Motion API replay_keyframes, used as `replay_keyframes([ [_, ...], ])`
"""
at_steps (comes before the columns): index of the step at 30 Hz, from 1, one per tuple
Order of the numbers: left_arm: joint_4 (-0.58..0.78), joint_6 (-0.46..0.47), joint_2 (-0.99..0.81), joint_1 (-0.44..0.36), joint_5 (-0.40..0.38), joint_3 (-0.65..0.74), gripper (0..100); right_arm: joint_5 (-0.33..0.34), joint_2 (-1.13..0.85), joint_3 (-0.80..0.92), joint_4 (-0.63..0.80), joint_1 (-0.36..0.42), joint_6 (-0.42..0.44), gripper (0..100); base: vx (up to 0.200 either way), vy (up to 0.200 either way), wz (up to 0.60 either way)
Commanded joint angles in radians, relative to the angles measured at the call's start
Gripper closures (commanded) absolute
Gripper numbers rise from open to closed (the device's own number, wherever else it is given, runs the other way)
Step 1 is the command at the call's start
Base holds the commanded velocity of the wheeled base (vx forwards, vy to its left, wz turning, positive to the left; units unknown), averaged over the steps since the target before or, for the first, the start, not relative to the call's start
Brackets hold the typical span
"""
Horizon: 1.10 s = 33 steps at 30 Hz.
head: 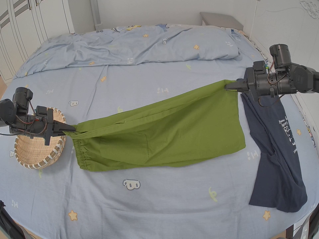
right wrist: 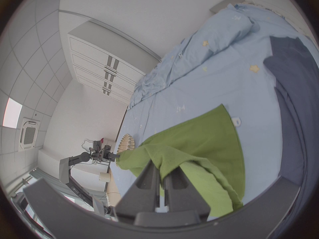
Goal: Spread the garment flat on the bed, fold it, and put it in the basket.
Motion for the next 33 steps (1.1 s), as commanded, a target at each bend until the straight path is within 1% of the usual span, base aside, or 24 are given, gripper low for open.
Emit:
replay_keyframes([
  [1,0.001,-0.001,0.021,-0.007,0.0,-0.032,100,0.002,0.061,-0.05,-0.027,-0.008,-0.002,100,0.0,0.0,0.0],
  [13,-0.003,-0.001,0.056,-0.012,0.0,-0.064,100,0.002,0.132,-0.093,-0.046,-0.008,-0.018,100,0.0,0.0,0.0],
  [22,-0.005,-0.001,0.076,-0.013,0.0,-0.075,100,0.002,0.204,-0.184,-0.052,-0.005,-0.008,100,0.0,0.0,0.0],
  [32,-0.003,0.0,0.104,-0.02,0.001,-0.091,100,0.001,0.251,-0.204,-0.058,-0.007,-0.013,100,0.0,0.0,0.0],
  [33,-0.003,0.0,0.102,-0.02,0.001,-0.091,100,-0.001,0.253,-0.204,-0.058,-0.007,-0.016,0,0.0,0.0,0.0],
])
